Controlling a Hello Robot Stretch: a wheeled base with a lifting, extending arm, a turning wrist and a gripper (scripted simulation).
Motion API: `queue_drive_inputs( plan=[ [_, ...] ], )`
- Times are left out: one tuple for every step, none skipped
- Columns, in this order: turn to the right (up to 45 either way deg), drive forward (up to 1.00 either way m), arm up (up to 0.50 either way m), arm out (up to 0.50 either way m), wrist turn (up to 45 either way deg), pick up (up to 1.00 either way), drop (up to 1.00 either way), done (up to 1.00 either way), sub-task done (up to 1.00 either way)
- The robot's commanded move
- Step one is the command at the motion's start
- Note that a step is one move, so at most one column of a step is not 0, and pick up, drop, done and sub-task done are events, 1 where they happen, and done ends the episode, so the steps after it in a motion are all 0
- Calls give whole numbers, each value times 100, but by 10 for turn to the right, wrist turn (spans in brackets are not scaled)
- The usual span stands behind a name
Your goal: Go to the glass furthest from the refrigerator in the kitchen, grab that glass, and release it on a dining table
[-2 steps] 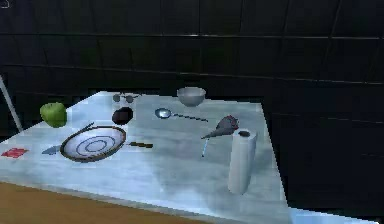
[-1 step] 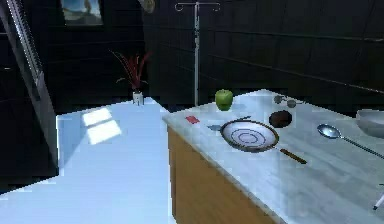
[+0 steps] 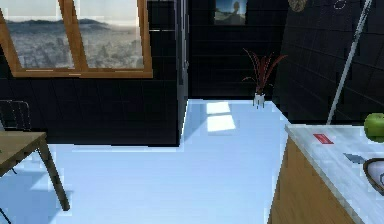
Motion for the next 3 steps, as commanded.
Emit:
queue_drive_inputs(
  plan=[
    [0, 0, 50, 0, 0, 0, 0, 0, 0],
    [0, 0, 38, 0, 0, 0, 0, 0, 0],
    [0, 0, 0, 50, 0, 0, 0, 0, 0]
  ],
)
